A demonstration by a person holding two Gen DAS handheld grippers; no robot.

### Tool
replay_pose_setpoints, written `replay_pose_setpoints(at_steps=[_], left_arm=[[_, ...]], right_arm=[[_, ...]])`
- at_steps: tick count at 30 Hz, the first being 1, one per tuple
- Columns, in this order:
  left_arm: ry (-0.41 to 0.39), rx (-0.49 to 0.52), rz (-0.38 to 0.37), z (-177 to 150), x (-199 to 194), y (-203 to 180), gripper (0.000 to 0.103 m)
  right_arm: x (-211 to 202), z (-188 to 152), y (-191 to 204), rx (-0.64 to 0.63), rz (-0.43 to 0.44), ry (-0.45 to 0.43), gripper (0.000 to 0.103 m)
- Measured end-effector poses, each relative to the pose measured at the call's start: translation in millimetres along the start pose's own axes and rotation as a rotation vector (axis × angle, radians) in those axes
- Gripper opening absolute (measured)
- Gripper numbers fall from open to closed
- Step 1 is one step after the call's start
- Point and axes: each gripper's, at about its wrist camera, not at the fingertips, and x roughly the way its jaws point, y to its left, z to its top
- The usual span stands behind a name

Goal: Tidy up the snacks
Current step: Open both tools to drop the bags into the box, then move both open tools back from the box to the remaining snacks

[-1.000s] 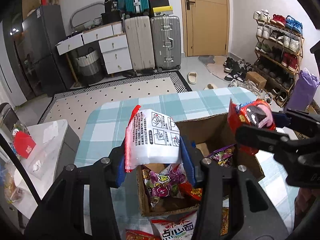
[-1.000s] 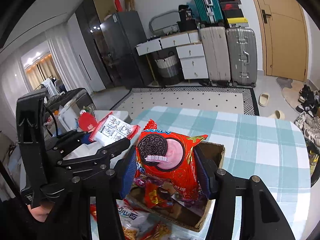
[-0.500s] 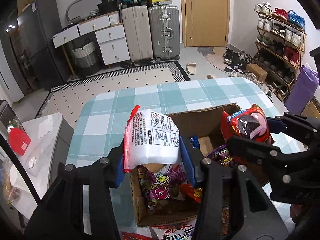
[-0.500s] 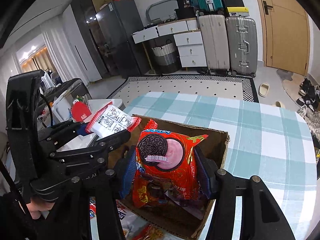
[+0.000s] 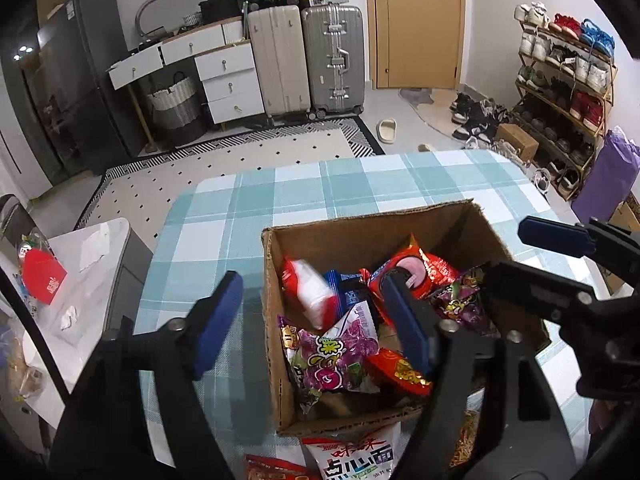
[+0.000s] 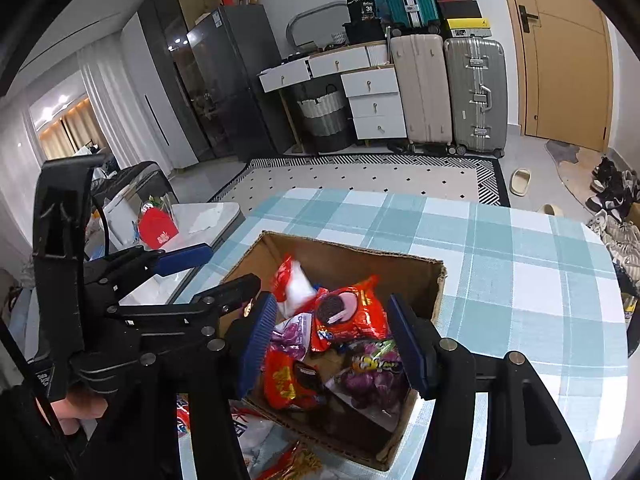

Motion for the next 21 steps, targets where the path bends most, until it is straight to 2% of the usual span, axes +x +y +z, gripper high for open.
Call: replay_pose_setpoints(at_steps=[2,11,18,21], left_arm=[[-0.013,-0.005,0.003,-1,-8,0,0.079],[-0.057,-0.006,-0.012,-13,-60,-8,0.080],[-0.114,0.004,0.004,-26,-109,-15,0.081],[-0.146,0.014,0.019,-35,-133,-18,0.082]], right_arm=[[-7,-1,1,-0.001,-0.002,-0.010,0.065],[-53,-11,11,-0.004,-0.007,-0.077,0.069],[-90,-25,30,-0.007,0.009,-0.125,0.069],[-105,-33,38,-0.004,0.016,-0.146,0.074]])
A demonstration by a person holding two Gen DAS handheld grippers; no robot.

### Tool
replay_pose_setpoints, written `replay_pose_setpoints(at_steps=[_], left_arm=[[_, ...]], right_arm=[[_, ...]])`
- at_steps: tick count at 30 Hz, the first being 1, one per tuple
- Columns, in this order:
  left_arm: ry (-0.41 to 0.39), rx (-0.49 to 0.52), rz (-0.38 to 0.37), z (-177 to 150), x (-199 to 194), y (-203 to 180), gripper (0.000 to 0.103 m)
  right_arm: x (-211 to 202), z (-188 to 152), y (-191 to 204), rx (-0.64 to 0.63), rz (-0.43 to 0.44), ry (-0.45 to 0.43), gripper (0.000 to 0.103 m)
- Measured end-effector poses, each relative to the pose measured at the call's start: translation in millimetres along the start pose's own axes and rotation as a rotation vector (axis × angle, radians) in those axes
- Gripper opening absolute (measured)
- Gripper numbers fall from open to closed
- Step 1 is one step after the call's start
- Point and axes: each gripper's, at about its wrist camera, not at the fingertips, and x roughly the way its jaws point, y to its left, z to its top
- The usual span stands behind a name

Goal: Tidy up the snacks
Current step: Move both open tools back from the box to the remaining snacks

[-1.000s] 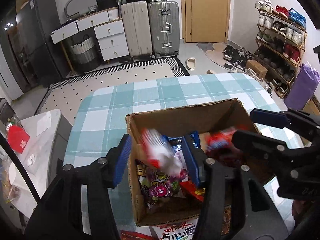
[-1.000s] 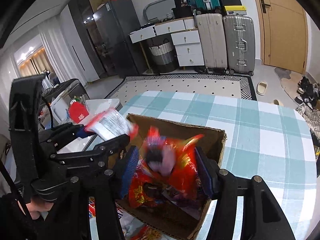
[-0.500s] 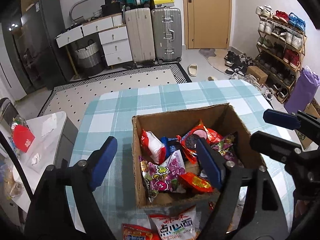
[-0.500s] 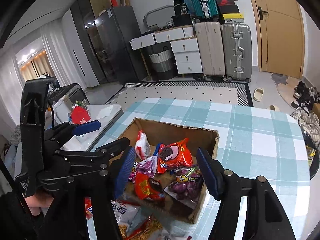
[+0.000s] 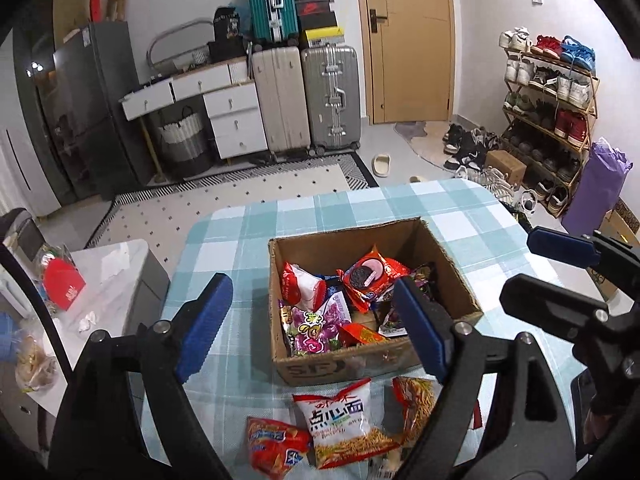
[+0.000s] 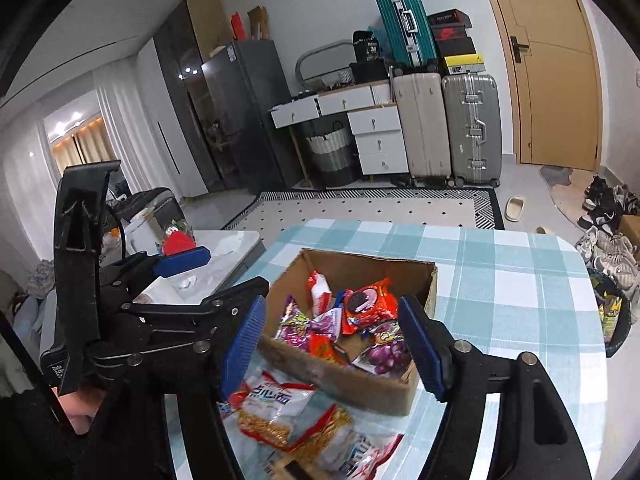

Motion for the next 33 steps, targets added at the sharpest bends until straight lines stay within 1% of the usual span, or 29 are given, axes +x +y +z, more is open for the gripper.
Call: replay_pose_setpoints(at_steps=[5,8,10,15,19,20,21,22,25,29,33], left_arm=[[-0.031,0.003,0.007,-5,-34,-1,0.083],[-0.053,-0.005,0.020,-11,-54,0,0.084],[-0.058,-0.020,0.039,-17,-67,2,0.085],[-0.069,-0.046,0.026,-33,-93,8,0.086],[-0.095,-0.085,0.025,-52,-115,16,0.089],[-0.101,-0.097,0.026,-57,-117,19,0.093],[-0.110,-0.111,0.028,-63,-122,23,0.100],[-0.122,-0.130,0.035,-71,-127,28,0.102],[-0.158,-0.186,0.036,-93,-139,44,0.102],[-0.178,-0.249,0.049,-120,-145,67,0.102],[-0.155,-0.312,0.043,-147,-138,88,0.102]], right_arm=[[-22,-9,11,0.008,0.007,-0.027,0.076],[-34,-17,17,0.014,0.005,-0.043,0.079],[-43,-23,22,0.023,-0.002,-0.067,0.084],[-57,-40,33,0.052,0.008,-0.106,0.086],[-64,-56,39,0.064,0.005,-0.111,0.089],[-67,-62,40,0.066,0.000,-0.111,0.089],[-68,-65,41,0.068,-0.006,-0.112,0.090],[-71,-69,41,0.072,-0.014,-0.116,0.091],[-77,-83,42,0.075,-0.035,-0.123,0.095],[-75,-101,42,0.067,-0.056,-0.104,0.096],[-62,-124,38,0.083,-0.066,-0.057,0.097]])
